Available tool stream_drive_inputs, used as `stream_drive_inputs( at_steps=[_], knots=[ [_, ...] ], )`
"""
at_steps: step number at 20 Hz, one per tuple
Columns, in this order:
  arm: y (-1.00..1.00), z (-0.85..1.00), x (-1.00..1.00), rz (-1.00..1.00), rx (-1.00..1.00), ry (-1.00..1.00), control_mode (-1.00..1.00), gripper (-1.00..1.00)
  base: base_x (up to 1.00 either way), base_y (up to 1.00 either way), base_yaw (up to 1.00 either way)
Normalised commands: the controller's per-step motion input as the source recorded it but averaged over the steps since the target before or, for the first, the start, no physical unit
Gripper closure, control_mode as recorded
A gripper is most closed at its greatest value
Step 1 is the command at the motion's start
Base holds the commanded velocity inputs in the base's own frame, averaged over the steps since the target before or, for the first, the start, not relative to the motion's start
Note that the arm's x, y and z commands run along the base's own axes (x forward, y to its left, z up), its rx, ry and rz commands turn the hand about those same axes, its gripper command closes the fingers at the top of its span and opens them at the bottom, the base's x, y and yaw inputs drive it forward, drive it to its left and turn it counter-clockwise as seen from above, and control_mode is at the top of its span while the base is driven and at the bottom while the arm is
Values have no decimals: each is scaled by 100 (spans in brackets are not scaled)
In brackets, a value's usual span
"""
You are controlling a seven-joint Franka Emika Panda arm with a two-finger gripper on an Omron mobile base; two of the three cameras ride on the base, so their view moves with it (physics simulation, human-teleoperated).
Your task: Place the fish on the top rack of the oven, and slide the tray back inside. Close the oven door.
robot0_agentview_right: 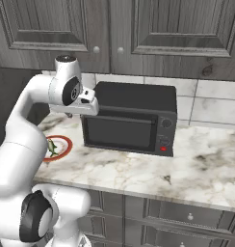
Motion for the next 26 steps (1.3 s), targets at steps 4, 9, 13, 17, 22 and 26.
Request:
stream_drive_inputs(
  at_steps=[4, 9, 13, 17, 22, 26],
  knots=[
    [36, -33, -18, 2, 0, 1, -100, -100, 0, 0, 0],
    [90, -67, -21, 3, -1, 0, -100, -100, 0, 0, 0],
    [92, -63, 0, 8, 0, 1, -100, -100, 0, 0, 0],
    [79, -47, 9, 18, -3, 9, -100, -100, 0, 0, 0],
    [27, -26, 38, 20, 0, 4, -100, -100, 0, 0, 0],
    [39, -40, 52, 17, -6, 7, -100, -100, 0, 0, 0]
  ],
)
